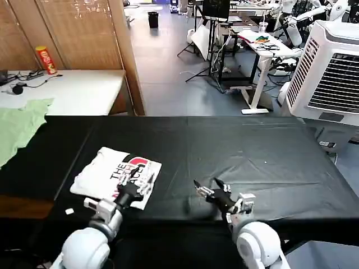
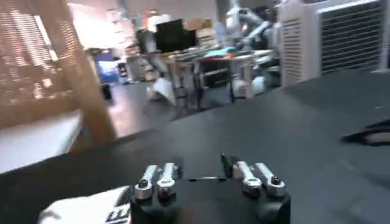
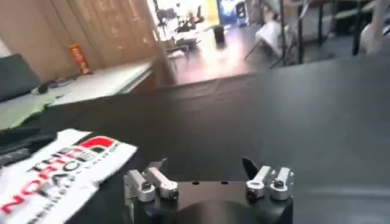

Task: Fold and organize the clothes.

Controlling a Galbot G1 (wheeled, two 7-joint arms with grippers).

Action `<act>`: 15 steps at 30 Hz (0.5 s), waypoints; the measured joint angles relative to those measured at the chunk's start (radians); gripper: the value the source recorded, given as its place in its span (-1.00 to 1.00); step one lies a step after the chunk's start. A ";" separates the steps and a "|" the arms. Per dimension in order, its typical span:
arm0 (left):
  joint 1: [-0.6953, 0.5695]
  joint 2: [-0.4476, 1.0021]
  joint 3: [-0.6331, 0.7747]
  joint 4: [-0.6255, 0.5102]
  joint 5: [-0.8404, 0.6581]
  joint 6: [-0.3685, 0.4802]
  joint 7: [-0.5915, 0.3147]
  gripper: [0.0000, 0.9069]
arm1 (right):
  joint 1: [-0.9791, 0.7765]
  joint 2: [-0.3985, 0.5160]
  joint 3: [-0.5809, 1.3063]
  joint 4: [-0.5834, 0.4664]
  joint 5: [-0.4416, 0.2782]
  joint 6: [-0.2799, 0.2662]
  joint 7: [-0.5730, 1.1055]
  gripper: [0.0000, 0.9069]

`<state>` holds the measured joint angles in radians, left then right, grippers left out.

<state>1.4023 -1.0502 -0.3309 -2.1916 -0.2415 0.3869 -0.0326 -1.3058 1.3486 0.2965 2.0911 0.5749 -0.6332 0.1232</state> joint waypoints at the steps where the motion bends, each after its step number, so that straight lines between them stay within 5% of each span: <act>1: 0.006 0.003 -0.001 -0.008 -0.001 -0.006 0.002 0.94 | 0.011 0.004 -0.012 -0.006 0.019 -0.005 0.002 0.94; 15: 0.071 -0.001 -0.075 -0.045 -0.003 -0.031 -0.008 0.94 | 0.261 0.132 -0.193 -0.282 0.078 0.024 0.051 0.87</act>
<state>1.4735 -1.0512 -0.4063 -2.2368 -0.2447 0.3561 -0.0410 -1.0445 1.4803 0.1033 1.8090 0.6526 -0.6087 0.1740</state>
